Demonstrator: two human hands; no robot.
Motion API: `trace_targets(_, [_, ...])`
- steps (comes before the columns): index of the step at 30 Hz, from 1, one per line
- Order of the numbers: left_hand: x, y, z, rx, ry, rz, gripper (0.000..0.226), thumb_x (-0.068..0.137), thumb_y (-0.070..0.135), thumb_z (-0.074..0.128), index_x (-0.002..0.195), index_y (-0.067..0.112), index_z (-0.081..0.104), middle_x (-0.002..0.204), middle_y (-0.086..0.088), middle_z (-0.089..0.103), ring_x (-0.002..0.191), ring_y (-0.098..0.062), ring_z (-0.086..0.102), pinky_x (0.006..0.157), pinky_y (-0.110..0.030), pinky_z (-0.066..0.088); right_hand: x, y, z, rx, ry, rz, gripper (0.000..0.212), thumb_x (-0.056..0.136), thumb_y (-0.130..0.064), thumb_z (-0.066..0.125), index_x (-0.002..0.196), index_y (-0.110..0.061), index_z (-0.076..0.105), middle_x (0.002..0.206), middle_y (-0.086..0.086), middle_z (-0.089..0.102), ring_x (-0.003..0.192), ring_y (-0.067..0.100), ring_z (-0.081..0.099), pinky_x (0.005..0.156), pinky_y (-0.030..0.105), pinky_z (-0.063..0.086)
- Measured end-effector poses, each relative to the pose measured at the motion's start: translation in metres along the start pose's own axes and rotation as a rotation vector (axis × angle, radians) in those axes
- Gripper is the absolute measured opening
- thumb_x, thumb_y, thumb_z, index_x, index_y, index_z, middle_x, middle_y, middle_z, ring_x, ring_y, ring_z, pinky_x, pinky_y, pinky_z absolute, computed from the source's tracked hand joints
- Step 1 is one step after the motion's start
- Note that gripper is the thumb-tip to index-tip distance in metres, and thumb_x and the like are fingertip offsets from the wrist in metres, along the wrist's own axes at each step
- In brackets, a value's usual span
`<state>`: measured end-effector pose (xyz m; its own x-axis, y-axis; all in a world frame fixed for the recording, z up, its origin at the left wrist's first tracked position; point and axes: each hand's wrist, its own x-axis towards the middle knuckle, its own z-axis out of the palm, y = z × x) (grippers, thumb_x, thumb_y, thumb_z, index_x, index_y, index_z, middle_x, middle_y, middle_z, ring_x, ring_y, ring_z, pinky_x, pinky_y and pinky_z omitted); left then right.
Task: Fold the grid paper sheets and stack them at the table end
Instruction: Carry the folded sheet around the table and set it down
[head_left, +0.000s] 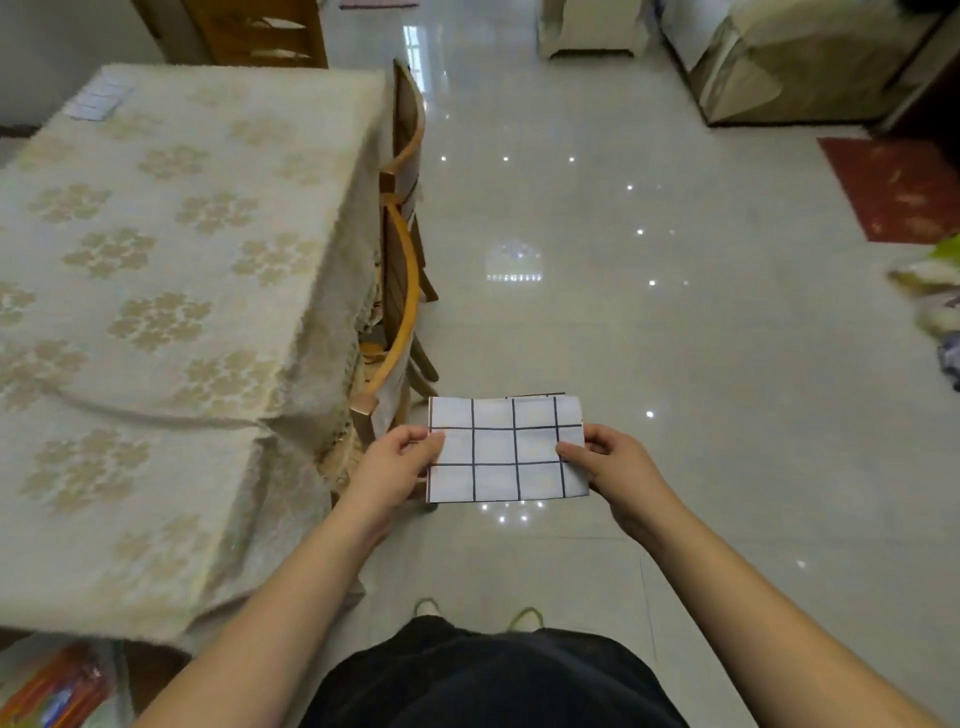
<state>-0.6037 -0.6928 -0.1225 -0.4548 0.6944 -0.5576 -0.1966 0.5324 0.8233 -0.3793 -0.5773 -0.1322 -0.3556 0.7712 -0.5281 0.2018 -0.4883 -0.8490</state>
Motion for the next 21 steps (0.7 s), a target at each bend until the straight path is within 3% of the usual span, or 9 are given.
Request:
trace_targets(3, [0.006, 0.008, 0.022, 0.036, -0.113, -0.009, 0.015, 0.089, 0.021, 0.068, 0.102, 0.013, 0.065, 0.094, -0.014, 0.070, 0.083, -0.028, 0.067, 0.078, -0.043, 0.053, 0.000, -0.002, -0.022, 0.048, 0.060, -0.008, 0.018, 0.087, -0.005, 0.066, 0.105, -0.006, 0.068, 0.096, 0.011, 0.075, 0.087, 0.023, 0.072, 0.073, 0.032, 0.056])
trace_targets(7, [0.028, 0.019, 0.039, 0.137, -0.218, 0.019, 0.021, 0.088, 0.019, 0.068, 0.108, 0.015, 0.064, 0.104, -0.020, 0.069, 0.089, -0.023, 0.070, 0.074, -0.028, 0.059, 0.008, -0.006, -0.044, 0.087, 0.144, -0.012, 0.017, 0.087, -0.004, 0.066, 0.104, -0.005, 0.067, 0.095, 0.012, 0.074, 0.082, 0.020, 0.071, 0.068, 0.028, 0.055])
trace_targets(10, [0.050, 0.028, 0.050, 0.105, -0.264, 0.035, 0.019, 0.091, 0.025, 0.065, 0.107, 0.015, 0.067, 0.101, -0.015, 0.071, 0.097, -0.028, 0.069, 0.081, -0.035, 0.058, 0.023, -0.011, -0.054, 0.087, 0.178, -0.002, 0.017, 0.087, -0.005, 0.067, 0.104, -0.005, 0.067, 0.097, 0.013, 0.074, 0.086, 0.024, 0.071, 0.076, 0.035, 0.057])
trace_targets(13, [0.074, 0.042, 0.060, 0.065, -0.239, 0.027, 0.020, 0.095, 0.028, 0.059, 0.105, 0.014, 0.068, 0.099, -0.010, 0.073, 0.093, -0.023, 0.070, 0.076, -0.033, 0.057, 0.042, -0.020, -0.057, 0.089, 0.204, 0.010, 0.017, 0.088, -0.007, 0.067, 0.104, -0.005, 0.067, 0.097, 0.012, 0.075, 0.086, 0.024, 0.072, 0.075, 0.035, 0.057])
trace_targets(16, [0.106, 0.056, 0.063, 0.068, -0.213, 0.024, 0.021, 0.094, 0.028, 0.061, 0.103, 0.010, 0.069, 0.101, -0.018, 0.069, 0.093, -0.030, 0.067, 0.084, -0.043, 0.056, 0.066, -0.036, -0.054, 0.095, 0.219, 0.000, 0.013, 0.090, -0.009, 0.065, 0.102, -0.006, 0.068, 0.094, 0.010, 0.075, 0.083, 0.019, 0.072, 0.065, 0.026, 0.055])
trace_targets(21, [0.149, 0.088, 0.067, 0.051, -0.204, 0.049, 0.021, 0.094, 0.021, 0.060, 0.102, 0.002, 0.066, 0.092, -0.018, 0.066, 0.080, -0.022, 0.062, 0.068, -0.030, 0.054, 0.106, -0.063, -0.047, 0.097, 0.238, -0.006, 0.011, 0.093, -0.011, 0.061, 0.100, -0.007, 0.069, 0.095, 0.008, 0.075, 0.082, 0.016, 0.071, 0.072, 0.029, 0.055])
